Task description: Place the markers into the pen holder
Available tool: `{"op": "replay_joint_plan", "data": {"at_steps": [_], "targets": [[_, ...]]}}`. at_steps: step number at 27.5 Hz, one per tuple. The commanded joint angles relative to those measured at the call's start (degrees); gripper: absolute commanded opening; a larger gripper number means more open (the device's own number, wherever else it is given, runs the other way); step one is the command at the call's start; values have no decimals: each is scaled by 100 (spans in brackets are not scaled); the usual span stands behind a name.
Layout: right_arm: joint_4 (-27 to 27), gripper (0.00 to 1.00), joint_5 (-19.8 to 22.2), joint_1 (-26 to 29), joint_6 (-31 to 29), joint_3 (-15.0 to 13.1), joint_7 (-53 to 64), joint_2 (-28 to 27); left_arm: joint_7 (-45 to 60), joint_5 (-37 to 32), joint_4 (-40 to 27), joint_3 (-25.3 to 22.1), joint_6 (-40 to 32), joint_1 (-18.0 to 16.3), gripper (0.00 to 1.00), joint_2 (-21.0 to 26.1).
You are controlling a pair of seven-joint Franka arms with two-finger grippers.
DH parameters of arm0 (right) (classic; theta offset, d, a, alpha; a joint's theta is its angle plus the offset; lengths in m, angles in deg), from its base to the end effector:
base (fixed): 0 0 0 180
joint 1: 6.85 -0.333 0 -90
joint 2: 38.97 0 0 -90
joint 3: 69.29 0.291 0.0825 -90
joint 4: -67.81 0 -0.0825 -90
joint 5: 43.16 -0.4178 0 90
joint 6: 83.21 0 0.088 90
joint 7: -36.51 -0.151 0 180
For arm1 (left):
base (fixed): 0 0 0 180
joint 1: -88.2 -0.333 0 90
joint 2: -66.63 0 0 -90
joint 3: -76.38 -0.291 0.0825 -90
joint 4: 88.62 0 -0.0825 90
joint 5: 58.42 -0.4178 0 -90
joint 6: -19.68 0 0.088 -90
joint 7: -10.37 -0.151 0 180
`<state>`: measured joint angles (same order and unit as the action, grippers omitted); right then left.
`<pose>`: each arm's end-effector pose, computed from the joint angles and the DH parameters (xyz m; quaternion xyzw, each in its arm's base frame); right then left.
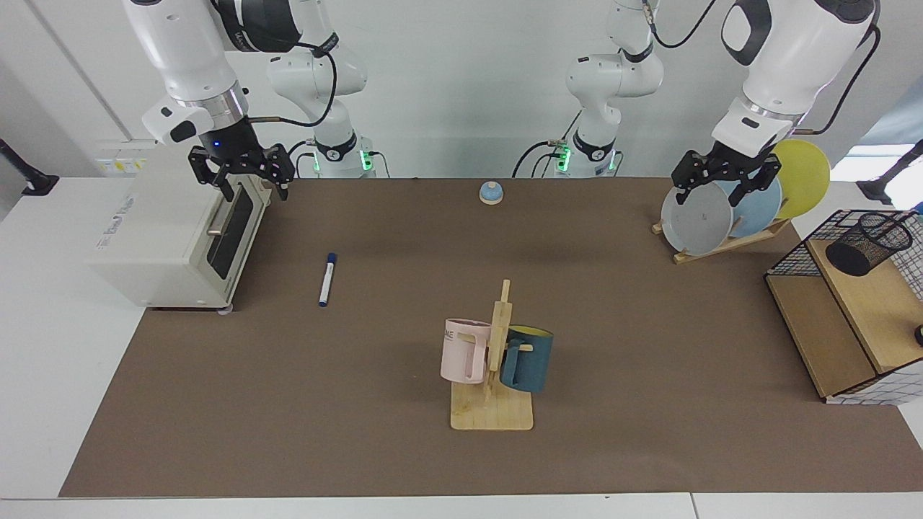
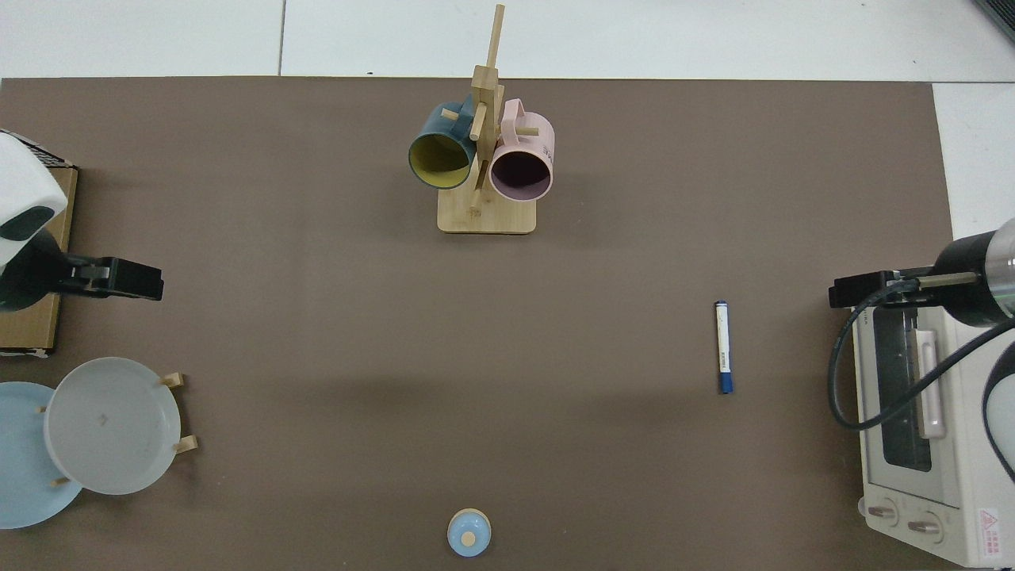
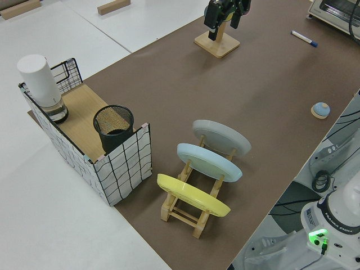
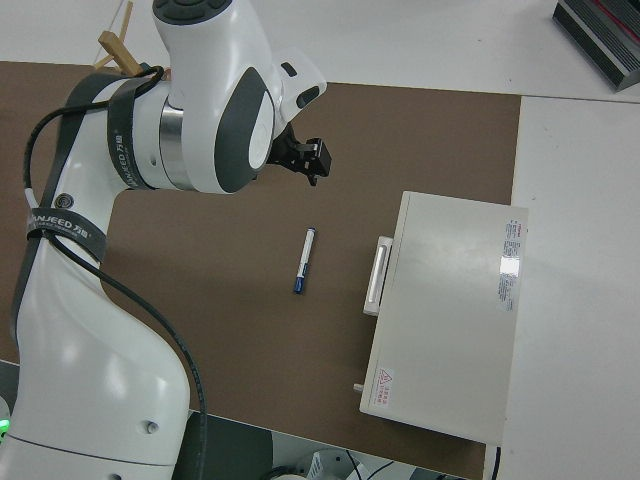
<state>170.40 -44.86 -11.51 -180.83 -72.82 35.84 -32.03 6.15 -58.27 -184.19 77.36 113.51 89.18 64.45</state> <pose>0.5636 0.0140 0.5249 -0.9997 -0.0025 -0.0168 0.0187 0.5821 -0.0204 0.5343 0.9985 -0.0538 0.0039 0.0009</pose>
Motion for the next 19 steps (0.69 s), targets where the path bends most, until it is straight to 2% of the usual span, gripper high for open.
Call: {"op": "replay_joint_plan", "data": {"at_steps": [1,9,14,19], "targets": [[77,100,-24,53,-20,37,-29,71,-43,29,-101,-19,47,-1,100,-81],[60,100,-6,255,-3,2,-82,71,-35,29,-93,-19,47,-1,100,-72],[130,100,11,133,-47,63,-108,88,-44,29,-93,-19,74,-1,100,-72],[437,100,20,18,-538,63,-371,18,-44,29,-101,-19,74,-1,100,-72]]}}
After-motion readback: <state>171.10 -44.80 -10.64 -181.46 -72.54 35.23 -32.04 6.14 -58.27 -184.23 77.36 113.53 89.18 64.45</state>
